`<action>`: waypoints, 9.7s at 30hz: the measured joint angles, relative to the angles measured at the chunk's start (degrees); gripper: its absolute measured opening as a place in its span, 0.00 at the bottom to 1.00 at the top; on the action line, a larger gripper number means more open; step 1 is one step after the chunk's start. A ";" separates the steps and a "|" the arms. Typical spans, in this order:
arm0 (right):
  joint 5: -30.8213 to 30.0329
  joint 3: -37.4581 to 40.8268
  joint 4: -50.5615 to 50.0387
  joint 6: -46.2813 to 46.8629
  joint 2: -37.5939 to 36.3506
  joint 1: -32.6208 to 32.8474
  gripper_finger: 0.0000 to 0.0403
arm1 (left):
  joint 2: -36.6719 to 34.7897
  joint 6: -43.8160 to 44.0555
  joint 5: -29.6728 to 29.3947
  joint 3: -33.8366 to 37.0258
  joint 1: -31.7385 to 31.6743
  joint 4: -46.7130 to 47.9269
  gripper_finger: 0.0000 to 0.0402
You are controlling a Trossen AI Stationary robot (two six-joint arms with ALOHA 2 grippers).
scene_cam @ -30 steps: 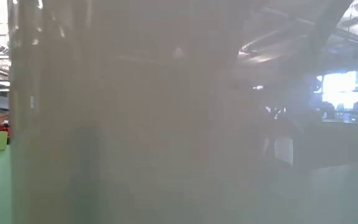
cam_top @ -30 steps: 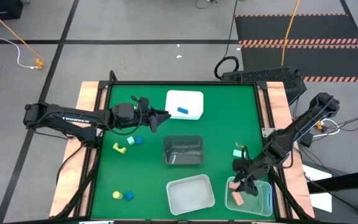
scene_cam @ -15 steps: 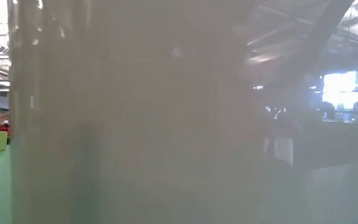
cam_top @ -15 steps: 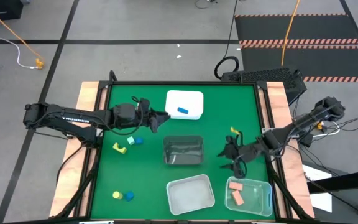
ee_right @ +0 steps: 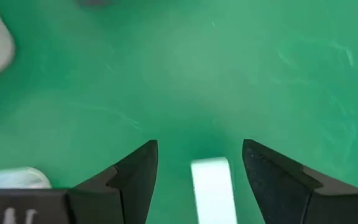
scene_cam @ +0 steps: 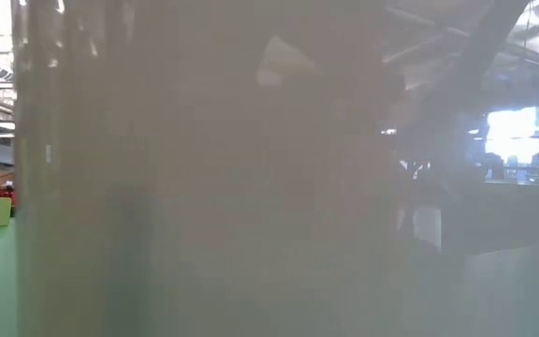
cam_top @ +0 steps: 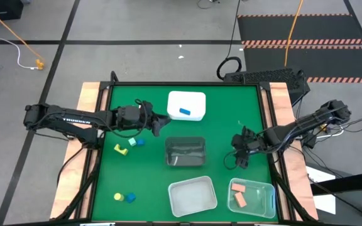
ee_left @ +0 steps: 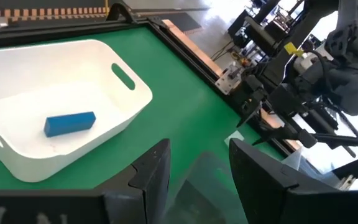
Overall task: Sort & place blocks by color
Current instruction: Put the bottom right light blue block into the black bin, then put the light brown block into the transparent bin
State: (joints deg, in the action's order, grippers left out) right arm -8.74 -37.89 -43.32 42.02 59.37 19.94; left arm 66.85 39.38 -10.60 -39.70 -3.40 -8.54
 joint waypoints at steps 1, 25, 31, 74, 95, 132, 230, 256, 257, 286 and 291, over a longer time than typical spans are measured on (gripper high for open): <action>0.03 0.00 -0.70 0.47 0.31 0.00 0.56 | 0.00 -0.43 -0.01 0.00 -0.09 -0.10 0.41; 5.39 10.08 2.85 2.80 5.94 0.04 0.55 | 0.00 -1.60 -0.05 0.00 -0.74 -0.05 0.41; 5.50 11.17 2.83 4.26 6.30 0.02 0.45 | 0.00 -1.60 -0.05 0.00 -0.74 -0.02 0.41; -1.05 5.46 90.48 -5.97 9.43 -16.92 0.10 | 2.01 -13.68 0.02 0.00 9.10 -24.33 0.41; 3.12 -11.28 86.46 -13.17 23.85 -16.96 0.10 | 14.52 -9.64 0.06 -0.02 9.95 -37.05 0.41; 6.00 -13.29 44.88 -23.15 4.97 -18.10 0.54 | 16.35 -0.63 -0.05 -0.04 9.85 -37.63 0.15; -4.78 -13.22 26.34 -17.64 0.94 -26.70 0.52 | 24.31 14.81 -9.39 -21.78 -15.19 69.29 0.43; -4.49 -13.22 26.24 -21.94 0.94 -30.91 0.52 | 25.44 21.38 0.23 -8.99 -22.88 49.33 0.52; -4.49 -13.22 26.24 -21.94 0.94 -30.91 0.52 | 25.24 21.50 0.28 -8.92 -22.88 49.34 0.52; -4.64 -13.22 26.24 -21.75 0.94 -30.91 0.52 | 26.40 19.64 -3.38 -8.66 -22.33 39.63 0.52; -4.69 -13.22 26.26 -21.72 0.94 -30.88 0.52 | 28.72 18.75 -3.17 -8.83 -22.23 37.96 0.50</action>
State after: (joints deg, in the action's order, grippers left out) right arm -13.43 -51.11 -17.06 20.29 60.31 -10.94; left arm 95.57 58.13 -13.78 -48.53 -25.63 29.42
